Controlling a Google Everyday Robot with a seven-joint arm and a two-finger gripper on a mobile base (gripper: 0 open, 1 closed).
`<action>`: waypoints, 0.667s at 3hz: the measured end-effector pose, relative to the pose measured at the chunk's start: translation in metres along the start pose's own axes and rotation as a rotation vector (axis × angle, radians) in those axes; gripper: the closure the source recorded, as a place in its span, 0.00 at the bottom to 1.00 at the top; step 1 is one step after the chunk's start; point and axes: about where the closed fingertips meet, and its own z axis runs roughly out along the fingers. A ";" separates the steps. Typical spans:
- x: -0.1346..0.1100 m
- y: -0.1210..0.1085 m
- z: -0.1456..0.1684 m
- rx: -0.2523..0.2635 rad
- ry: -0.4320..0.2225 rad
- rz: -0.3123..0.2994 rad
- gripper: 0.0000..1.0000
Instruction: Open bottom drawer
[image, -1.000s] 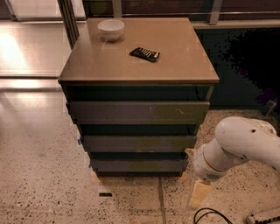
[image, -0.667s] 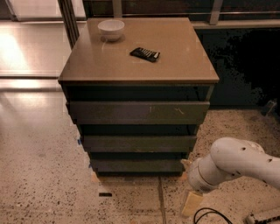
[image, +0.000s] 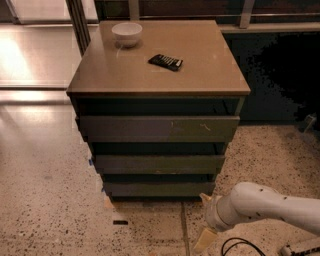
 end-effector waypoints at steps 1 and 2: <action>0.000 0.000 0.000 0.000 0.000 0.000 0.00; 0.004 0.001 0.023 -0.029 -0.009 -0.017 0.00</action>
Offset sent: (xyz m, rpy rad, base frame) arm 0.0042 0.0193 -0.0571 0.0340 0.0339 0.0732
